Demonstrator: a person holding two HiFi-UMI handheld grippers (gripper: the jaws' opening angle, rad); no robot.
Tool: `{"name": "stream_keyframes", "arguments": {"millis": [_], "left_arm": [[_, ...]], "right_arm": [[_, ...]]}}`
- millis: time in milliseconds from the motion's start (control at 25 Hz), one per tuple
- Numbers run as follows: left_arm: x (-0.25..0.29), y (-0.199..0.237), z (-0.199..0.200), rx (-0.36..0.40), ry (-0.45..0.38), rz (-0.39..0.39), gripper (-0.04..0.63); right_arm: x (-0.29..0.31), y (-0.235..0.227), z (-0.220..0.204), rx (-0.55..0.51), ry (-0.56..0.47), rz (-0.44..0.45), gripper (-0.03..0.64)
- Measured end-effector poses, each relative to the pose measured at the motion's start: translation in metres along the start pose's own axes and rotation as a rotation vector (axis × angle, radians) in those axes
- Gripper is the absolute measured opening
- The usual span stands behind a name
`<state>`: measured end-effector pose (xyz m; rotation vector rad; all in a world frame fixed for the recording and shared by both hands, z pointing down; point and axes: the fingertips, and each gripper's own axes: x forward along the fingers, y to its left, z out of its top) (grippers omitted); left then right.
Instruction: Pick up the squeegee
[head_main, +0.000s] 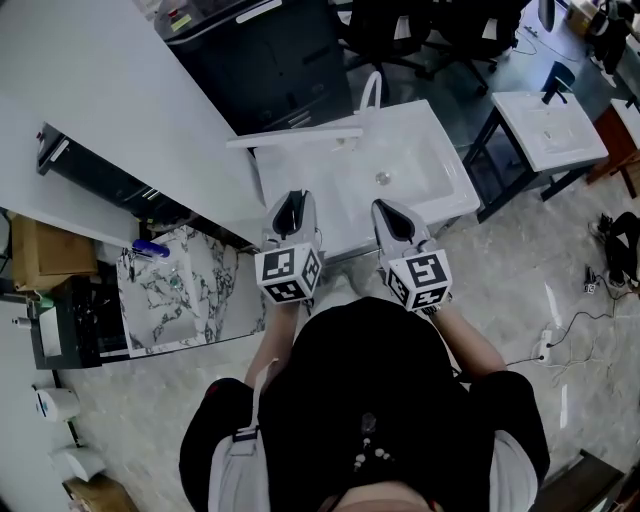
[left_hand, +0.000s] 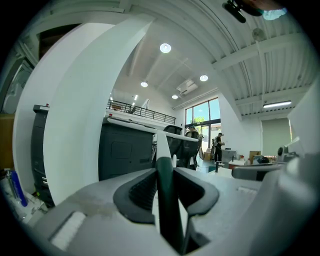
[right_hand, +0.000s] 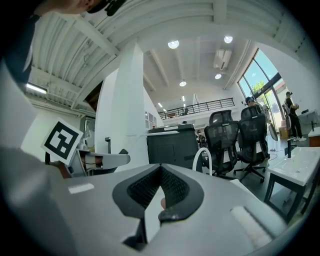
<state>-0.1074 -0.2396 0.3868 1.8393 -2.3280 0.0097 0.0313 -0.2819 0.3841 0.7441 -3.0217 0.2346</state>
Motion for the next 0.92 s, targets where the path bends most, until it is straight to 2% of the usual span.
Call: {"name": "stream_keyframes", "arguments": {"millis": [320,920], "left_arm": [[0.001,0.002,-0.009,-0.029,0.018,0.004,0.107],[0.000,0.001,-0.013,-0.022,0.023,0.002,0.107]], "right_arm": [[0.000,-0.004,-0.004,0.003,0.004,-0.004,0.001],[0.000,-0.004,-0.004,0.001,0.007,-0.012,0.000]]}}
